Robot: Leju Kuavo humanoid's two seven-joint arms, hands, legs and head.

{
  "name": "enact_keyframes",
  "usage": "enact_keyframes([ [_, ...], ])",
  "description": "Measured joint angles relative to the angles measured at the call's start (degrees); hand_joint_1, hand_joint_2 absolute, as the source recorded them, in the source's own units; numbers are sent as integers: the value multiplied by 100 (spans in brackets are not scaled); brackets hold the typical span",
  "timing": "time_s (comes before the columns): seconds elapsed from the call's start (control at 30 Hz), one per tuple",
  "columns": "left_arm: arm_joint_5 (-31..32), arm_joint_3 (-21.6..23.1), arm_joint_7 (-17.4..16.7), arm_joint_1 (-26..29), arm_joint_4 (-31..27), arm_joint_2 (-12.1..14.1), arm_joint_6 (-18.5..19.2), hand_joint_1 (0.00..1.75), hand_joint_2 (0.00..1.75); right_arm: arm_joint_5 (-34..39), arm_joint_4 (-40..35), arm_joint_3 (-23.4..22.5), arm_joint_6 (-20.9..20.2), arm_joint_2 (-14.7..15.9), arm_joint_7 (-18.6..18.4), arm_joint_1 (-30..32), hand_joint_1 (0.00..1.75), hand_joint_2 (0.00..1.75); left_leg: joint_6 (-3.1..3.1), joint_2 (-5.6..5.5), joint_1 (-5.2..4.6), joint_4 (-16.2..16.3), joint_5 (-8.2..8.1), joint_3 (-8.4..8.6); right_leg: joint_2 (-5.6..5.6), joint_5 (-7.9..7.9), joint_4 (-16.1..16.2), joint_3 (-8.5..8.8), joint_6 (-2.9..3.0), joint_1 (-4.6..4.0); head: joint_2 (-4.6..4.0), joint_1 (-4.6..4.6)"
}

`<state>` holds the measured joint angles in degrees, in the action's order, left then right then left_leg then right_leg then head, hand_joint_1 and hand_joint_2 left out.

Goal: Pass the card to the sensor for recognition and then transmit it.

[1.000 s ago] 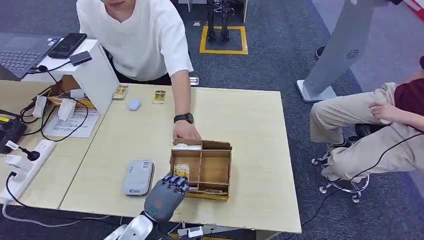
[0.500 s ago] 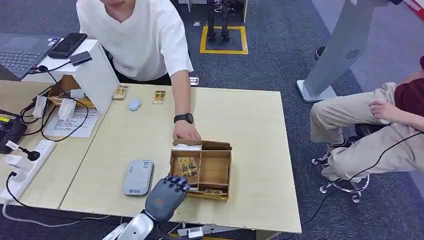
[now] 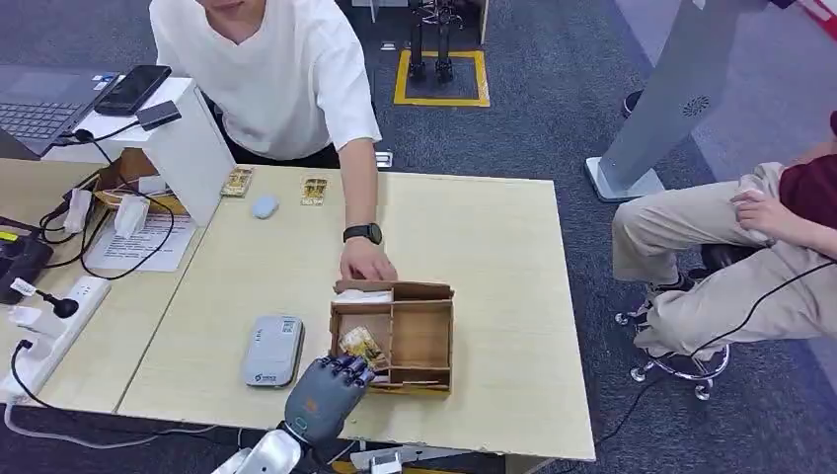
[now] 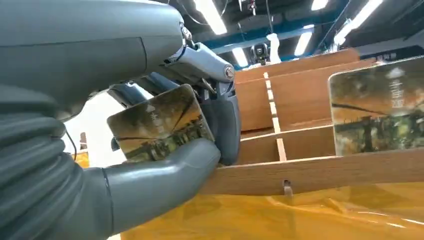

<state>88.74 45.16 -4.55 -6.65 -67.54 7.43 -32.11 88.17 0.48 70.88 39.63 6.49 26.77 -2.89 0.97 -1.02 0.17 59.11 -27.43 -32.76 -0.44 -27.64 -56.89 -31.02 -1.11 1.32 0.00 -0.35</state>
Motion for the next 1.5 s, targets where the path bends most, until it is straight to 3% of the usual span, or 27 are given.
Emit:
enact_keyframes([
  [0.17, 0, 0, -35, 52, -48, -2, -183, 140, 175, 0, 0, 2, 0, 0, 0, -2, 0, 175, 0, 0, 0, 0, 0, -5, 0, 0, 0, -9, 0, 0, 2, 2],
  [0.57, 0, 0, -284, 84, -61, 17, -507, 136, 175, 0, 0, 46, 0, -9, 0, -4, 0, 175, 0, 0, 0, 0, 0, -21, 1, 0, 0, -25, 0, 0, 2, 2],
  [0.7, 0, 0, -328, 84, -68, 24, -549, 112, 175, 0, 0, 77, 0, -11, 0, -4, 0, 175, 0, 0, 0, 0, 0, -23, 1, 0, 0, -27, 0, 0, 0, 0],
  [1.03, 0, 0, -407, 85, -68, 33, -704, 127, 175, 15, 0, 94, 0, -24, 4, -8, 0, 175, 0, 0, 0, 0, 0, -24, 0, 0, 0, -28, 0, 0, 2, 0],
  [1.07, 0, 2, -407, 84, -68, 33, -710, 141, 175, 24, 0, 94, 0, -24, 4, -8, 0, 175, 0, 0, 0, 0, 0, -24, 1, 0, 0, -28, 0, 0, 0, 2],
  [1.23, 0, 0, -417, 85, -103, 31, -774, 141, 175, 28, 0, 96, 0, -31, 4, -8, 0, 175, 0, 0, 0, 0, 0, -24, 1, 0, 0, -29, 0, 0, 2, 2],
  [1.27, 0, 2, -415, 85, -120, 33, -776, 112, 175, 28, 0, 96, 0, -33, 4, -8, 0, 175, 0, 0, 0, 0, 0, -25, 1, 0, 0, -29, 0, 0, 2, 2],
  [1.33, 0, 0, -400, 92, -146, 33, -776, 3, 175, 28, 0, 96, 0, -35, 4, -8, 0, 175, 0, 0, 0, 0, 0, -25, 1, 0, 0, -30, 0, 0, 0, 2],
  [1.5, -2, 0, -367, 166, -212, 33, -785, 0, 175, 48, 0, 98, 0, -46, 20, -9, 0, 175, 0, 1, 0, 0, 0, -31, 1, -1, 0, -36, 1, 0, 2, 2],
])
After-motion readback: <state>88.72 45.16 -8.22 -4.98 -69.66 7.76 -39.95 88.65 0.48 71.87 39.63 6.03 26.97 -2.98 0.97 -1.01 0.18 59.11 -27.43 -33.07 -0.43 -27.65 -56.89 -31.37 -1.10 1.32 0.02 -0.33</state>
